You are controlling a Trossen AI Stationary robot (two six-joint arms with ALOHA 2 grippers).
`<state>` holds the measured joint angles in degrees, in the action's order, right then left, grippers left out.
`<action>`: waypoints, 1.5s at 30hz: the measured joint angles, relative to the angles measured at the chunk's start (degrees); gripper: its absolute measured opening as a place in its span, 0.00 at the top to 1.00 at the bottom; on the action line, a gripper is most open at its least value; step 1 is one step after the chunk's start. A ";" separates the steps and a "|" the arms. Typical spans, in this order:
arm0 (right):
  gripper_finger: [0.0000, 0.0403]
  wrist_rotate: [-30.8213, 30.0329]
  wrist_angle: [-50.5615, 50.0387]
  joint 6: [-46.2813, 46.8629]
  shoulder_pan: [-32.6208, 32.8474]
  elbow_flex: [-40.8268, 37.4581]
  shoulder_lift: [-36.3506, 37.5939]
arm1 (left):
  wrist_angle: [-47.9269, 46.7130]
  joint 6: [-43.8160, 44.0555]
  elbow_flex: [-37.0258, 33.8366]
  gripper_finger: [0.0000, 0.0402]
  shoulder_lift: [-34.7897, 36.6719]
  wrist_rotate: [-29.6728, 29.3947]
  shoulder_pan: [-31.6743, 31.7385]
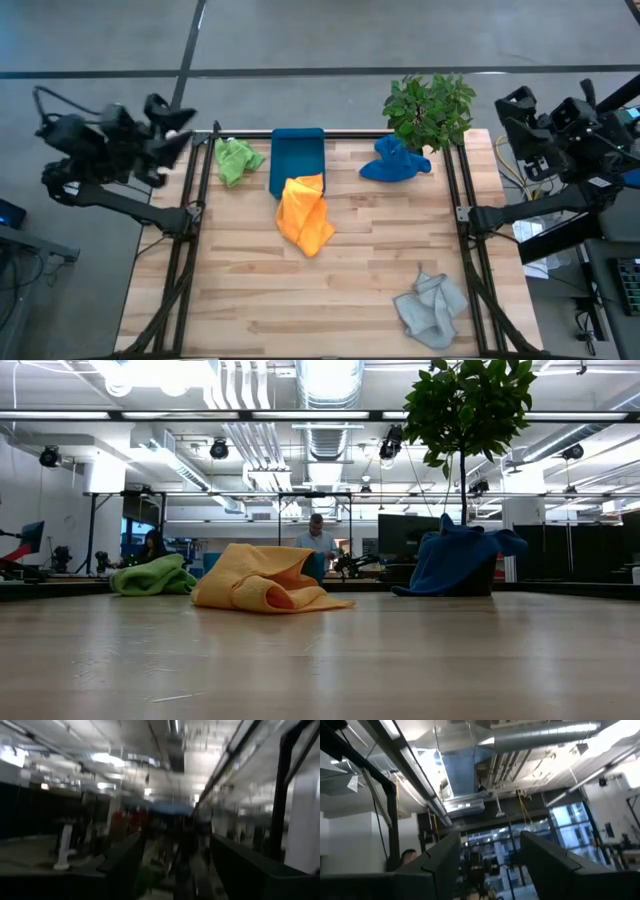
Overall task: Fold microfiber towels
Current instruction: Prepare the grey microfiber cloth
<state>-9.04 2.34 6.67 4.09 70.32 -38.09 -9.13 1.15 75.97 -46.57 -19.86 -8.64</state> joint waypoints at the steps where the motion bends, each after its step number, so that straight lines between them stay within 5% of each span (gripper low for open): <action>1: 0.50 0.00 -0.92 0.88 -0.01 0.00 -0.12 | -4.40 0.02 2.33 0.44 -1.66 0.30 0.00; 9: 0.50 0.00 -5.24 6.82 0.00 0.00 -0.20 | -32.71 -0.02 18.68 0.44 -14.00 1.84 0.00; 17: 0.50 0.38 -7.68 7.18 0.01 1.02 -3.33 | -40.80 -0.46 26.47 0.44 -18.21 2.04 0.00; 26: 0.50 8.42 -42.31 12.82 0.07 15.08 -15.61 | -43.71 -0.01 26.27 0.44 -17.37 1.88 0.00; 35: 0.50 11.03 -54.94 1.21 2.83 34.08 -34.65 | -44.56 0.07 25.78 0.44 -17.38 1.88 0.00; 45: 0.50 11.23 -92.66 -4.30 4.90 56.98 -55.14 | -51.17 4.57 25.55 0.44 -18.17 2.06 -0.01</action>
<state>2.20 -90.31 2.37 8.99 127.30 -93.23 -60.31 5.72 101.52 -64.74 -17.80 -8.66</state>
